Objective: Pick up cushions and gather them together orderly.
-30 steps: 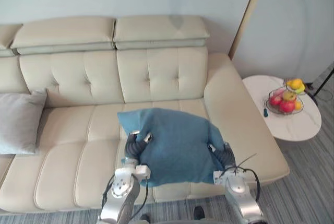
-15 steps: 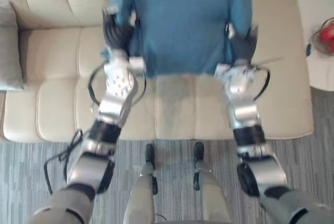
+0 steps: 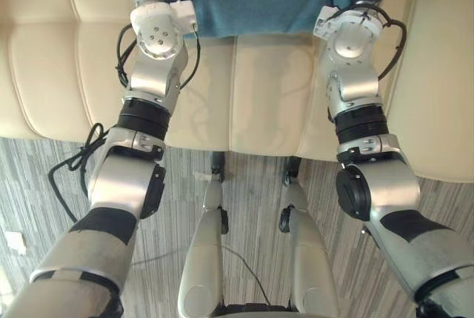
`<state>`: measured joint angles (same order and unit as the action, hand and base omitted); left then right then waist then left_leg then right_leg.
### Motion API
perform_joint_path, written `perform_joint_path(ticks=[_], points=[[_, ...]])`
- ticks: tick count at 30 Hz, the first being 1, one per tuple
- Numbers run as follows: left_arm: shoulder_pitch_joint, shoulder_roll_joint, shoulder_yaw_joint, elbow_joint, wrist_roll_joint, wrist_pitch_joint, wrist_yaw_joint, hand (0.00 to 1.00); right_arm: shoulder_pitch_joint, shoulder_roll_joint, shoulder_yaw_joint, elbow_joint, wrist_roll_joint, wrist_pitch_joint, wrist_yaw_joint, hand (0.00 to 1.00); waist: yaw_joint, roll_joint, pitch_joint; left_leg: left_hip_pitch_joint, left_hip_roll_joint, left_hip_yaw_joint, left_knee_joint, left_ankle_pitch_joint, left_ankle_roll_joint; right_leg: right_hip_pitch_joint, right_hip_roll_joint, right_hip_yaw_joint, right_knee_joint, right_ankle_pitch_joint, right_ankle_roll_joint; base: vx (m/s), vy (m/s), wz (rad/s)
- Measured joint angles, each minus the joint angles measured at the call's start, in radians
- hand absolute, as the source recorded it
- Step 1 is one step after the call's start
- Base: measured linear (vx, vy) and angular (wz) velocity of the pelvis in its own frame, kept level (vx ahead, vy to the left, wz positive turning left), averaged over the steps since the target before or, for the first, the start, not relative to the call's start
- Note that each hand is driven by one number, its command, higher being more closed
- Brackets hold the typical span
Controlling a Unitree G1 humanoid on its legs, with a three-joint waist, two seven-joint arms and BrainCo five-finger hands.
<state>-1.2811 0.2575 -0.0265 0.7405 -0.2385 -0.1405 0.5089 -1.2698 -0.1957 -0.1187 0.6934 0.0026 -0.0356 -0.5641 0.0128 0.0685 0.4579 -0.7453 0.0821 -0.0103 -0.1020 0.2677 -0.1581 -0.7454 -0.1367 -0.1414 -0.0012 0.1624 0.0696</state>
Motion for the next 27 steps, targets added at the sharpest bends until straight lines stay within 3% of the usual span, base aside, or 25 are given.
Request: perform_joint_path(ticks=[5, 14, 17, 21, 27], points=[[0.057, -0.055, 0.041, -0.057, 0.001, -0.003, -0.017, 0.00, 0.117, 0.013, 0.000, -0.133, 0.019, -0.001, 0.027, 0.00, 0.010, -0.002, 0.012, -0.006, 0.009, 0.025, 0.000, 0.000, 0.000, -0.031, 0.000, 0.000, 0.048, -0.012, -0.003, 0.00, 0.029, -0.05], [0.303, -0.074, 0.039, -0.265, -0.018, -0.004, -0.075, 0.00, 0.418, 0.038, 0.001, -0.433, 0.020, -0.012, 0.069, 0.00, 0.025, -0.004, 0.011, 0.027, 0.025, 0.031, 0.000, 0.000, 0.000, -0.072, -0.005, -0.022, 0.253, -0.123, -0.016, -0.02, -0.002, 0.12], [0.473, -0.040, 0.051, -0.425, -0.054, -0.025, -0.103, 0.00, 0.596, 0.036, 0.003, -0.591, 0.019, -0.024, 0.121, 0.00, 0.029, -0.011, 0.007, 0.103, 0.025, 0.033, 0.000, -0.002, 0.000, -0.027, -0.012, -0.020, 0.321, -0.166, -0.021, -0.01, -0.048, 0.06], [0.665, -0.017, 0.095, -0.515, -0.068, -0.045, -0.146, 0.00, 0.800, 0.011, -0.008, -0.722, 0.019, -0.045, 0.184, 0.00, 0.025, -0.027, -0.013, 0.177, 0.031, 0.044, 0.013, -0.025, 0.028, 0.042, -0.009, -0.028, 0.348, -0.193, -0.028, 0.00, -0.059, 0.01], [0.986, -0.074, 0.166, -0.531, -0.066, -0.039, -0.216, 0.00, 1.114, 0.011, -0.033, -0.759, 0.019, -0.057, 0.302, 0.00, 0.020, -0.051, -0.066, 0.292, 0.031, 0.037, 0.114, -0.117, 0.046, 0.224, -0.018, -0.065, 0.347, -0.231, -0.026, 0.03, -0.051, 0.16]])
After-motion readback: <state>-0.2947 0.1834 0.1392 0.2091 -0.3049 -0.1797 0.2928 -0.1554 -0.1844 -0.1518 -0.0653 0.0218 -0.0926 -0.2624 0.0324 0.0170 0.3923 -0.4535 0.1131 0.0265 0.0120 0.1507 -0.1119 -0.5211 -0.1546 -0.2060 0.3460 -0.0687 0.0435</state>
